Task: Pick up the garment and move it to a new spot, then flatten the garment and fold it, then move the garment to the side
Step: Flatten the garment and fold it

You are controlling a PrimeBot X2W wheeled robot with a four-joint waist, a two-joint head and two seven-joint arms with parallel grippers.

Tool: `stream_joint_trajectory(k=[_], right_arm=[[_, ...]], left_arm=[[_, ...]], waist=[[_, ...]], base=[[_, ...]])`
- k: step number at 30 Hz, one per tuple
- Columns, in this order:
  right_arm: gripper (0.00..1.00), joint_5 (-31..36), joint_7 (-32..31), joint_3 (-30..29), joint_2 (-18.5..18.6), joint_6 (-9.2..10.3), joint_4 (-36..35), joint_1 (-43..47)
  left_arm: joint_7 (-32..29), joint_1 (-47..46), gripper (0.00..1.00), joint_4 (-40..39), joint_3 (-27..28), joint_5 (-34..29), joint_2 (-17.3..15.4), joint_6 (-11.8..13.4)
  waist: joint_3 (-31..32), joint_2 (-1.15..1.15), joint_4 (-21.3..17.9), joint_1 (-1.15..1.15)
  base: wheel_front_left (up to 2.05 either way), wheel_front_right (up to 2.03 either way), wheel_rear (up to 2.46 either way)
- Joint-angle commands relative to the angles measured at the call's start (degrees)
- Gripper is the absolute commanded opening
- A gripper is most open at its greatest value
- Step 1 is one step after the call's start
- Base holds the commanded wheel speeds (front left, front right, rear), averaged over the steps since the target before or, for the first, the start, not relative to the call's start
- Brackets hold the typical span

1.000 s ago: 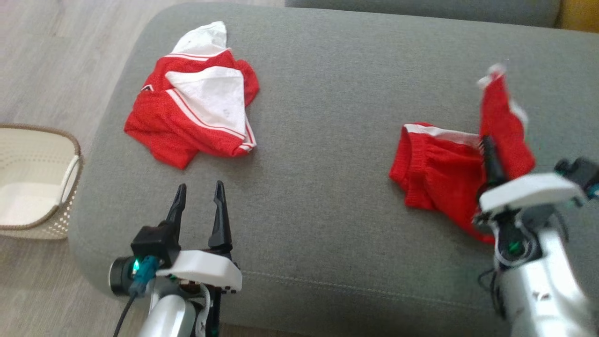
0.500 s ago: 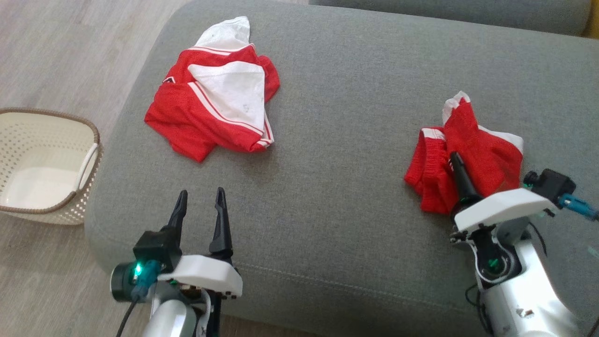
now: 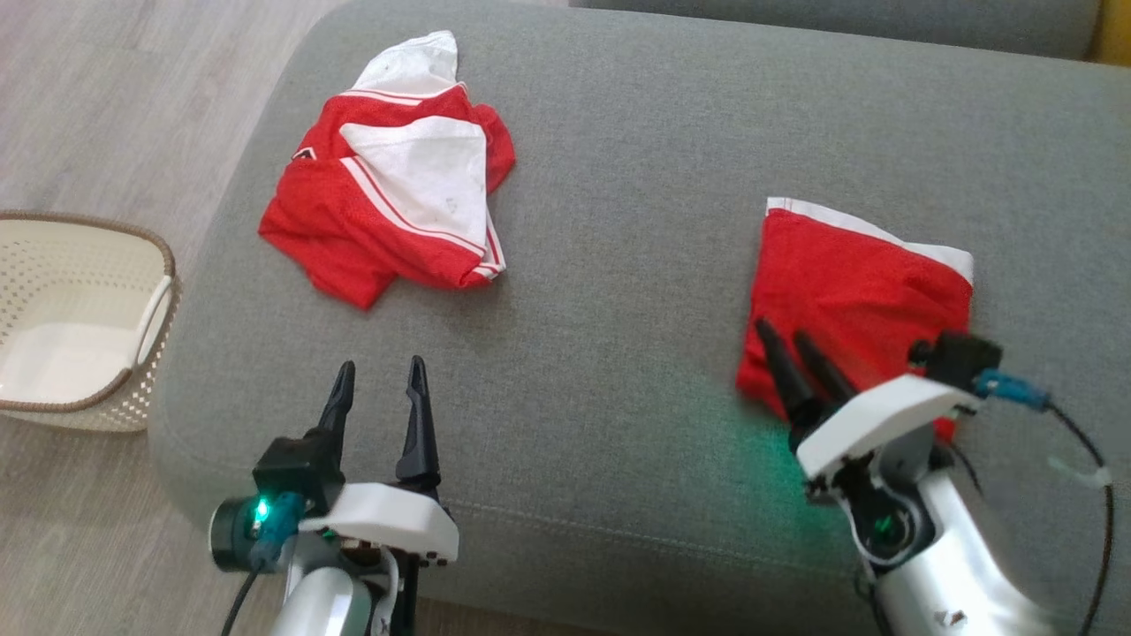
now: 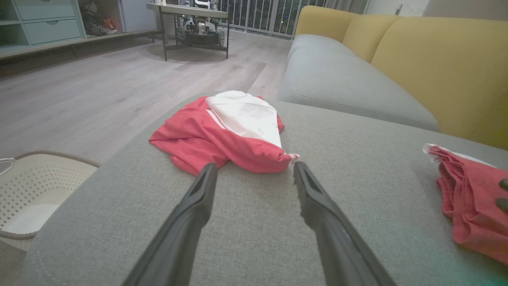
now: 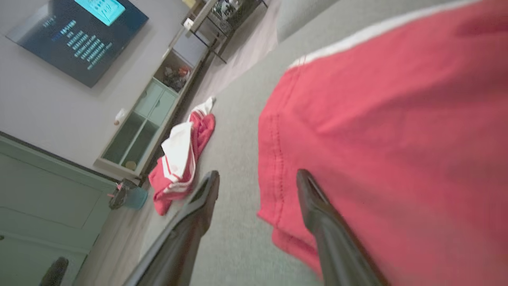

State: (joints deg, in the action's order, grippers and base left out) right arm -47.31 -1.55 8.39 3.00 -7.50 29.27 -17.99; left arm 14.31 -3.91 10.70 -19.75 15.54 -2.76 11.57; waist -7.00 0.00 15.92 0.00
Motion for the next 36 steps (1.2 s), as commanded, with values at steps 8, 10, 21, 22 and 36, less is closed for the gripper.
stream_joint_trajectory(k=[8,10,21,22,36], right_arm=[[1.00,1.38,0.53,2.24,0.50,0.01,6.16,-2.61],[1.00,1.60,1.20,2.87,0.60,0.01,7.52,-3.47],[1.00,-2.59,3.27,5.96,2.07,0.01,0.08,-2.43],[1.00,-2.41,3.60,5.90,2.68,0.01,-1.37,-2.05],[1.00,22.63,13.16,-1.69,8.82,0.01,-11.99,5.69]], left_arm=[[0.69,-2.34,1.00,-1.26,0.52,-0.35,-0.11,-0.19],[0.69,-2.45,1.00,-1.14,0.31,-0.32,-0.11,-0.20],[0.69,-1.47,1.00,-0.91,2.45,-0.83,-0.11,-0.75],[0.69,-1.33,1.00,-1.00,2.76,-0.86,-0.11,-0.84],[0.69,0.31,1.00,-3.15,4.51,-1.51,-0.11,-1.43]], waist=[[-0.62,0.00,0.46,0.00],[-0.86,0.00,0.45,0.00],[2.71,0.00,-4.39,0.00],[3.18,0.00,-5.00,0.00],[5.19,0.00,-10.63,0.00]], base=[[0.00,0.00,0.00],[0.00,0.00,0.00],[0.00,0.00,0.00],[0.00,0.00,0.00],[0.00,0.00,0.00]])
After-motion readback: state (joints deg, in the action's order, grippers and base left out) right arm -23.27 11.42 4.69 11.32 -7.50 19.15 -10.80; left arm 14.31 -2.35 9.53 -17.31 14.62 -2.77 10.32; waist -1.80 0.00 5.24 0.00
